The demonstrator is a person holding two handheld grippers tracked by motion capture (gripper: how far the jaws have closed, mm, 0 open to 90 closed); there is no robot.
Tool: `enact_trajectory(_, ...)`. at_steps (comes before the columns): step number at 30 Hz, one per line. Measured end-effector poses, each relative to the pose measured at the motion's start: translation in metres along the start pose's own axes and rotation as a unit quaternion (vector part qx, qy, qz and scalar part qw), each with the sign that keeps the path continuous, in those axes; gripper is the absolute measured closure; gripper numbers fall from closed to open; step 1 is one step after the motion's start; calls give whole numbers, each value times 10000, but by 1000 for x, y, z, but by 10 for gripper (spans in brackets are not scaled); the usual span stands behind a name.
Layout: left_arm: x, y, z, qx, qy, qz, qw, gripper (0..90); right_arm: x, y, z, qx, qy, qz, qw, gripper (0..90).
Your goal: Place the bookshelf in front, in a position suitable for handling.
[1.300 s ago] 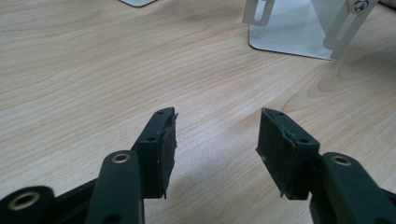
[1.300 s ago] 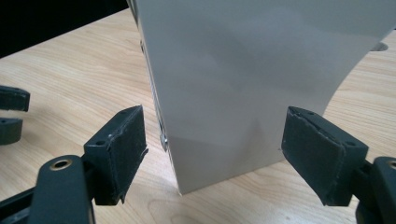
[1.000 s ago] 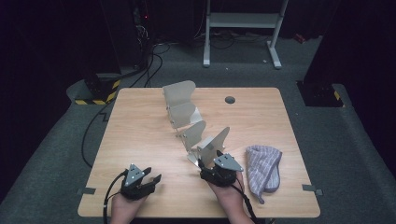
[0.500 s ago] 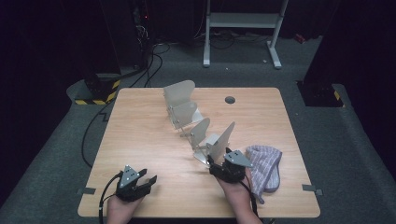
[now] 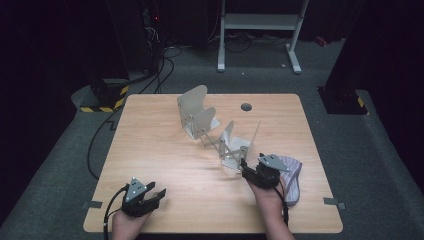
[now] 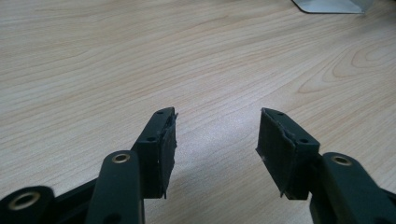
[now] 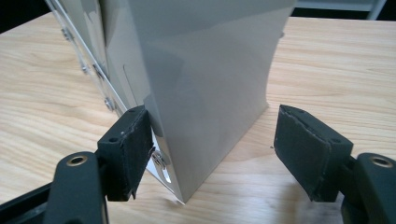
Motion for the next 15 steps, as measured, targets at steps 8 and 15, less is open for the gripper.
enact_trajectory(8,1,0,2,-36,-20,34,10000,464,4,-1,-13,128,57,30,9999,290)
enact_trajectory(15,1,-7,10,-72,-55,-11,10000,455,-9,-1,-12,37,0,-100,9999,351)
Point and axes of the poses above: each handheld gripper's, and its own axes: x roughly forward along the jaws, y roughly out of its underside, z roughly to its left, the point moved 5 cm from there along x, roughly forward along the jaws, and after that the axes turned 12 degrees about y, right-handed, at the moved point
